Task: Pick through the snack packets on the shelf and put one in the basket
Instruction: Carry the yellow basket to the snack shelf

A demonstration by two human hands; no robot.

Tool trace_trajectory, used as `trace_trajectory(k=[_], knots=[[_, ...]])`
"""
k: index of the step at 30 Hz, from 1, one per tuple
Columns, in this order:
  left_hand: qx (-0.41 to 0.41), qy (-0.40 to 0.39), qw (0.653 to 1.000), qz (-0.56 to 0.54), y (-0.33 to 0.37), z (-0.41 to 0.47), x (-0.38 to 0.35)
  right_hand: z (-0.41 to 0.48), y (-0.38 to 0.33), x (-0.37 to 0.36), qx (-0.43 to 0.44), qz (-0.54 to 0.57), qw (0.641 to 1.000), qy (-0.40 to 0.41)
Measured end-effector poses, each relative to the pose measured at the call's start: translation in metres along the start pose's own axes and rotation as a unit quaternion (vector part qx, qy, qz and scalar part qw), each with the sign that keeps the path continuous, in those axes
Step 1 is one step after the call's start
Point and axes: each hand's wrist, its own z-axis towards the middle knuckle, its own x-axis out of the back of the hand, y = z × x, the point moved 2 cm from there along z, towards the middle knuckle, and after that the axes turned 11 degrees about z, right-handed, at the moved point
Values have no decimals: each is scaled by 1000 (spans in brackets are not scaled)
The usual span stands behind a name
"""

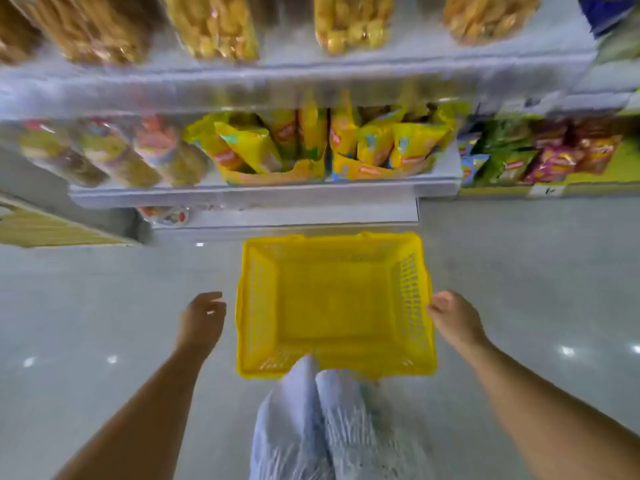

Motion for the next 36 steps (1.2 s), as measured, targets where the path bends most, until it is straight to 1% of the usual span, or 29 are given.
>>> trace_trajectory(k=[2,4,8,11,15,20,22,24,26,29,32,36], knots=[[5,11,1000,25,-8,27,-31,26,15,-22,-15,-7,999,38],[33,-5,999,20,-17,54,-60,50,31,-40,-36,-19,997,62],[87,-58,993,54,-46,89,-113,78,70,-72,-80,1,994,72],[92,-56,991,74,-54,98,-131,88,82,-81,-88,10,993,76],[82,-33,992,92,-47,81,-116,68,83,-61,-88,16,992,93],[44,4,995,92,5,22,-61,-6,66,7,-121,51,982,134],[27,22,995,89,35,-8,-33,-44,58,44,-132,65,976,163],[-8,36,994,104,69,-40,-5,-83,50,84,-147,86,964,207],[-51,29,989,135,102,-70,18,-122,45,123,-166,107,948,251],[-122,-4,979,162,149,-106,42,-177,45,174,-195,130,922,308],[-184,-30,965,184,198,-141,47,-227,61,213,-232,158,893,351],[-279,-55,938,200,265,-191,25,-282,105,250,-285,210,846,400]])
